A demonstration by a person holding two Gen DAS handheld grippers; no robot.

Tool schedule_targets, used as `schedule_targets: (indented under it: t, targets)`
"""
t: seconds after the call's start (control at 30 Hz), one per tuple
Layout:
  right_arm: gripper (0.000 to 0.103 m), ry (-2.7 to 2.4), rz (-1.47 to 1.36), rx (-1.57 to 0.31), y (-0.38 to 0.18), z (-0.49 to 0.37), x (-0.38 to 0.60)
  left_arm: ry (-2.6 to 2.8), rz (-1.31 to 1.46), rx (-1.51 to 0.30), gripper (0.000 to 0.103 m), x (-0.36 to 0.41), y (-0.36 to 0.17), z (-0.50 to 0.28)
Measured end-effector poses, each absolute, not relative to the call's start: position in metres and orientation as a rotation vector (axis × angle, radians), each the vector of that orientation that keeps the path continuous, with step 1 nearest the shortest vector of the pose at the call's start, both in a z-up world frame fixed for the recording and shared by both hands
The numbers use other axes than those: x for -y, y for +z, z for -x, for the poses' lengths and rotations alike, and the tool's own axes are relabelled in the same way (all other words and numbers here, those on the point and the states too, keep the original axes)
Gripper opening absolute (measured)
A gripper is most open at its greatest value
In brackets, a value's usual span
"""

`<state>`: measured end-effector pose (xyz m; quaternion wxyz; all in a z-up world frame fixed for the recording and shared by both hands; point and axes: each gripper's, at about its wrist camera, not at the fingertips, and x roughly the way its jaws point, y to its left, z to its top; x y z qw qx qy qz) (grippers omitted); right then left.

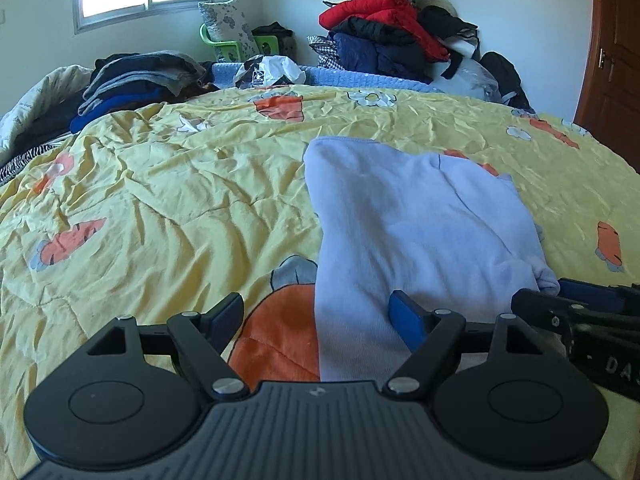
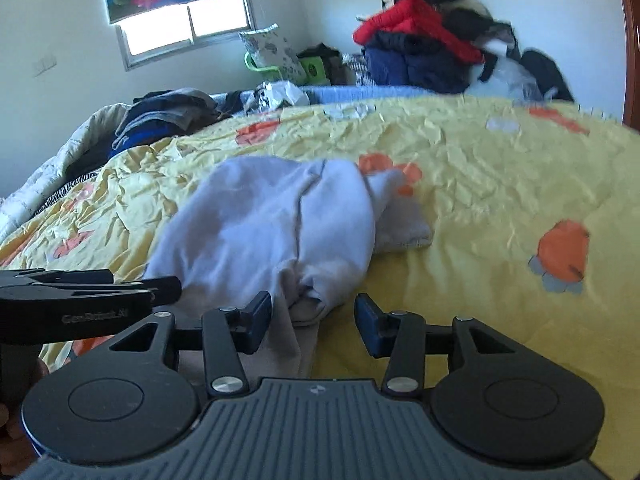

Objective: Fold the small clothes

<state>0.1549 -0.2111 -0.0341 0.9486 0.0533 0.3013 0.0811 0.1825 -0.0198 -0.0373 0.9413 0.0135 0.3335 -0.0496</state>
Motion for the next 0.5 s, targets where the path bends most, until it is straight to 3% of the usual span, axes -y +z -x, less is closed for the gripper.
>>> schedule_targets:
  t: [0.5]
  targets:
    - [0.058,0.149,-0.102,-0.64,-0.041,-0.149,0.205,-0.083,-0.056,-0.676,0.08,0.024,-0.041,-0.17]
